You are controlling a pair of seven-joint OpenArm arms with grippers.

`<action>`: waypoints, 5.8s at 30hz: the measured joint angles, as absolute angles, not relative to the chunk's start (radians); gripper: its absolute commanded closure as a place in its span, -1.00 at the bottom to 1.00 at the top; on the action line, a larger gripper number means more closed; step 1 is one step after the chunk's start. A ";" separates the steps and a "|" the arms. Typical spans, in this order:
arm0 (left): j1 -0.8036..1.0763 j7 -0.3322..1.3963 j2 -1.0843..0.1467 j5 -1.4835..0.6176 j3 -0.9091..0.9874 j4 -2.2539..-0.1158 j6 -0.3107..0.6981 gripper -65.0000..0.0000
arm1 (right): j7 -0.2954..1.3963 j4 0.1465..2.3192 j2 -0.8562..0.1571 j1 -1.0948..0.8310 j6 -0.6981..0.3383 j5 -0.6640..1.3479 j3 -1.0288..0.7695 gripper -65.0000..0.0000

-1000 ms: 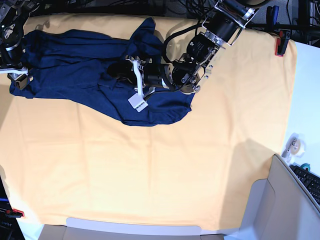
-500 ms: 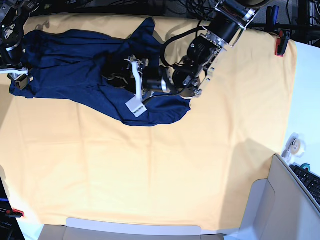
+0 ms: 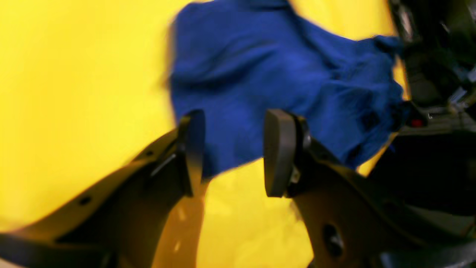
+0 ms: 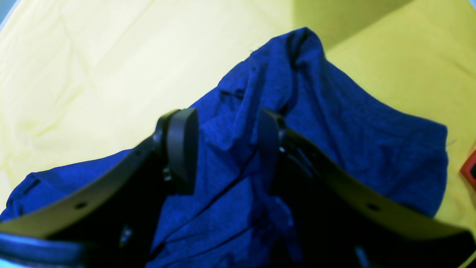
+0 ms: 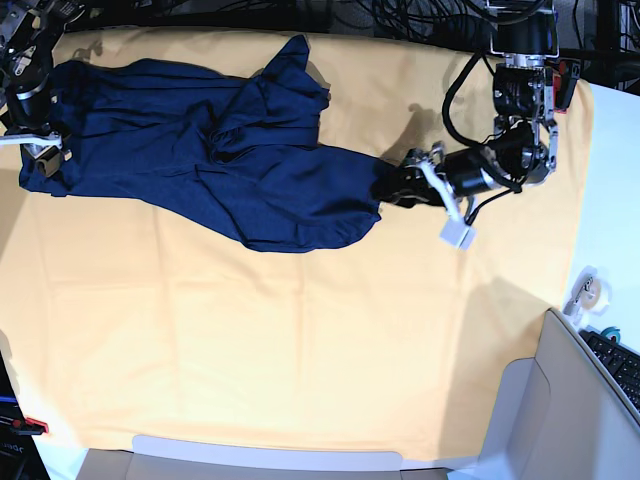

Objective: Fold the T-shirt properly

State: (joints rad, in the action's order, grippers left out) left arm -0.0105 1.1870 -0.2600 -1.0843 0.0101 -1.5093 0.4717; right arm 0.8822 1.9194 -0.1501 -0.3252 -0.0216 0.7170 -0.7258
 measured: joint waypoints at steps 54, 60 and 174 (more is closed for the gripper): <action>-0.297 1.188 0.125 -1.023 -0.450 -1.324 0.472 1.00 | 0.880 1.919 -0.088 -0.355 -0.022 0.718 -0.720 0.20; -0.371 1.079 0.144 -1.025 -0.530 -1.228 0.471 1.00 | 0.880 1.919 -0.090 -0.357 -0.022 0.718 -0.720 0.20; 0.142 1.279 -0.181 -1.023 -0.111 -1.893 0.384 0.32 | 1.246 1.335 -0.433 -0.208 -0.706 1.000 -0.733 -0.37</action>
State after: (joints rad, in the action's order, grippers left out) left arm 0.1417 1.2785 -0.1806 -1.0233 -0.1112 -1.8931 0.3843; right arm 1.2457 1.3346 -0.4328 -0.2077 -0.7059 0.9997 -0.7334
